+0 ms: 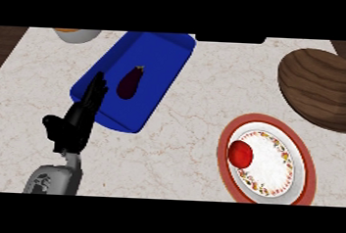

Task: Pick the bell pepper from the plate and place it in the bowl

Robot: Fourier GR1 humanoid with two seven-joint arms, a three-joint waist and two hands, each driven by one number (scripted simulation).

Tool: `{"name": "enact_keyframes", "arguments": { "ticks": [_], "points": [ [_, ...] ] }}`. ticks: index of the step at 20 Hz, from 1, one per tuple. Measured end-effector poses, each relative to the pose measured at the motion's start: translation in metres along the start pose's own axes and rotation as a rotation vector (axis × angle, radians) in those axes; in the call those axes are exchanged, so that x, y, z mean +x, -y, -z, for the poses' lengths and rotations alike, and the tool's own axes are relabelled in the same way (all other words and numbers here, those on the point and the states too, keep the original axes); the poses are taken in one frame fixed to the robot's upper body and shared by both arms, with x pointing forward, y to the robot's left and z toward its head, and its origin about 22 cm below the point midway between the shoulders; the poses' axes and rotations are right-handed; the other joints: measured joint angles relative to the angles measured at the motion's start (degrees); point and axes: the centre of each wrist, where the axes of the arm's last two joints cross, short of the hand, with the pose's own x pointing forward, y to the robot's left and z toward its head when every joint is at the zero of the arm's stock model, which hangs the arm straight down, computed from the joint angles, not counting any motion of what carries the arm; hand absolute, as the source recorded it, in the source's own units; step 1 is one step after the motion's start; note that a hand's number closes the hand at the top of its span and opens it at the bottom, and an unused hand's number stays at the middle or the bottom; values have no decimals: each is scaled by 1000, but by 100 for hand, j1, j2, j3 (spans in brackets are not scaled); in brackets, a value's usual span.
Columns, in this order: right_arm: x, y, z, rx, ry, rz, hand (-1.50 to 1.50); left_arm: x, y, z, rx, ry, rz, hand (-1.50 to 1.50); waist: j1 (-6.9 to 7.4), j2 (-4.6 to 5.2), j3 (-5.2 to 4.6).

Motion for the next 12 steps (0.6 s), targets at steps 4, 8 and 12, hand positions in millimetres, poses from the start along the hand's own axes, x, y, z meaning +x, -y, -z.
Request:
{"name": "enact_keyframes", "arguments": {
  "ticks": [4, 8, 12],
  "points": [
    [-13, 12, 21, -24, -55, -118, 150, 0, 5, 0, -6, 6, 2, 0, 30, 12, 3],
    [-34, 12, 37, -32, -88, -259, 150, -3, 1, 1, -13, 9, -7, 0, 61, 26, 4],
    [-68, 18, 52, -45, -119, -344, 150, 0, 7, 5, -14, 14, -3, 0, 72, 31, 6]
  ]
}}
